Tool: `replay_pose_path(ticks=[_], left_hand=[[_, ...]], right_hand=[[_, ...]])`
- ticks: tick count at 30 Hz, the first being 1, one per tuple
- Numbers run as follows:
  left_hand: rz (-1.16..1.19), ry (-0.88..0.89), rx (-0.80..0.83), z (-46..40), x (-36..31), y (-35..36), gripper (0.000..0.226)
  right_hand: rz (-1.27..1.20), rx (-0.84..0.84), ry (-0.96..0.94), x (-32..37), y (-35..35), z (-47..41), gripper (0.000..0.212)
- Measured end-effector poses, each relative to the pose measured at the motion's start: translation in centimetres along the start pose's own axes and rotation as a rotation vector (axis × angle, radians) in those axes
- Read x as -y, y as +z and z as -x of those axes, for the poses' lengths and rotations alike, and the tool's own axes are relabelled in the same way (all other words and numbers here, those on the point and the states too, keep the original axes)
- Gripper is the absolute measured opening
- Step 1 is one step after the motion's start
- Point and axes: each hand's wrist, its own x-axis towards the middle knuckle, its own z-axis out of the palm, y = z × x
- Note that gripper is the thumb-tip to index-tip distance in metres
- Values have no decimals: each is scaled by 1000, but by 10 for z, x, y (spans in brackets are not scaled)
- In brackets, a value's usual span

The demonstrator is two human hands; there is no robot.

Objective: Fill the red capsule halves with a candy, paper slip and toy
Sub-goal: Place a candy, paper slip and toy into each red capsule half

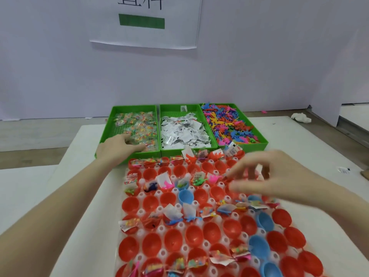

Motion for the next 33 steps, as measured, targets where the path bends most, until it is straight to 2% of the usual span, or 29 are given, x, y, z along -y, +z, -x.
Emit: replay_pose_path(ticks=[3,5,7,10,13,16,18,26,29,32,33], left_hand=[[133,11,-135,2,-1,3,51],[172,23,-225,5,-2,5,37],[200,27,-267,7,-3,8,28],[275,46,-281,8,-1,10,22],[222,82,-358,7,-1,11,19],[203,67,-373,8,-1,12,19],[195,67,-364,7,0,12,19],[194,77,-342,7,0,13,21],[187,77,-344,6,0,13,21],[182,79,-350,5,0,13,20],[184,80,-353,5,1,14,20]], right_hand=[[-76,-291,74,-34,-4,-50,3],[5,-412,145,-59,-5,-85,11],[129,-401,246,-79,-7,-114,28],[282,-240,418,-100,-7,-139,51],[250,-214,544,-114,-1,-146,53],[132,-280,504,-118,4,-147,34],[156,-324,453,-116,5,-146,24],[319,-514,374,-109,3,-144,17],[194,-586,337,-108,2,-144,16],[24,-714,285,-106,3,-146,4],[-48,-718,290,-104,3,-148,8]])
